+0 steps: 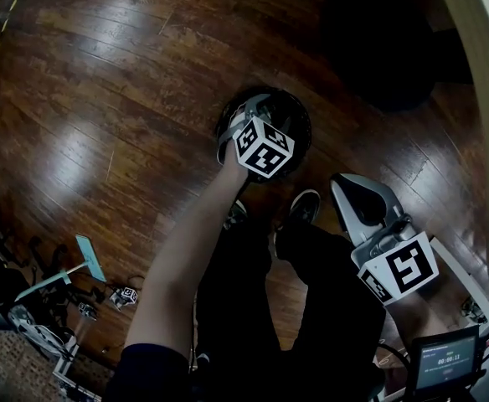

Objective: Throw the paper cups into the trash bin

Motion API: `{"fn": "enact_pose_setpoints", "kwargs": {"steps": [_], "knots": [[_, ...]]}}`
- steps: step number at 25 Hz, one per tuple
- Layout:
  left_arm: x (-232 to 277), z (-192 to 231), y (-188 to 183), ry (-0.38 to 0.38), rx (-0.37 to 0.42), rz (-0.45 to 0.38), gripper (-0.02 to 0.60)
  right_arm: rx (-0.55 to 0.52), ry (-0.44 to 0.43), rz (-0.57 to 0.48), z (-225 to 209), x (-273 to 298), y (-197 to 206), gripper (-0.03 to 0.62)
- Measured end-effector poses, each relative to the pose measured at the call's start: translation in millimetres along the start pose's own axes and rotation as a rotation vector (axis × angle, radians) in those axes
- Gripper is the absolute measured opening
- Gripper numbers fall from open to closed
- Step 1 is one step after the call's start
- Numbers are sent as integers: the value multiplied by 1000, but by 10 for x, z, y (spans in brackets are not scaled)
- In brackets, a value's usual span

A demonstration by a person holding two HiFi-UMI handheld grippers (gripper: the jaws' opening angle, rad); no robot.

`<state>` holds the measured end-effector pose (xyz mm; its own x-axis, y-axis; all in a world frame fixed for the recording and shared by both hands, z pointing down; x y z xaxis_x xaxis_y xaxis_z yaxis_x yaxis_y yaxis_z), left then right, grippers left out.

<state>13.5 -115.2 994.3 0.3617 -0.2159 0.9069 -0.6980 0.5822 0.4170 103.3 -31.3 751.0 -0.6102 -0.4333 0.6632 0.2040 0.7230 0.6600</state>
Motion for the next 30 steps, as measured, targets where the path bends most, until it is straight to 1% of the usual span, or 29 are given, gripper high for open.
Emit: {"fn": "enact_pose_setpoints", "kwargs": {"steps": [1, 3, 7, 10, 14, 16, 20, 25, 30], "knots": [[-199, 32, -34, -7, -16, -29, 236, 3, -4, 12, 44, -29, -6, 11], [-601, 58, 19, -18, -70, -66, 236, 11, -12, 42, 151, -99, -1, 11], [-1412, 27, 297, -47, -188, -77, 236, -8, -9, 87, 355, -299, -83, 11], [-2106, -30, 389, -76, -224, -99, 236, -15, 11, 104, 558, -504, -255, 11], [-2668, -140, 352, -90, -242, -142, 236, -13, 32, 116, 620, -565, -332, 11], [-2962, -235, 260, -86, -253, -165, 236, -14, 34, 126, 669, -635, -405, 11], [-3739, -476, 24, -59, -258, -217, 236, -21, 33, 137, 944, -906, -683, 11], [-4695, -701, -245, -81, -213, -286, 236, -23, 45, 125, 1247, -1268, -1054, 11], [-5375, -888, -425, -110, -154, -353, 232, -38, 80, 96, 1358, -1599, -1305, 11]]}}
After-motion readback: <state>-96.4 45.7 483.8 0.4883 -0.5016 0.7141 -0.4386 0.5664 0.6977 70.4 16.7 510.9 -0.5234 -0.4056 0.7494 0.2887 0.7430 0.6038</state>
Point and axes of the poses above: the fingertips, and each gripper's own axes: x forward along the fingers, z to its left, y out of its underside, the point moved 4 cm from there along -x, backward along the fingers, and after that the axes turned 10 degrees about z, right-handed, at the moved point
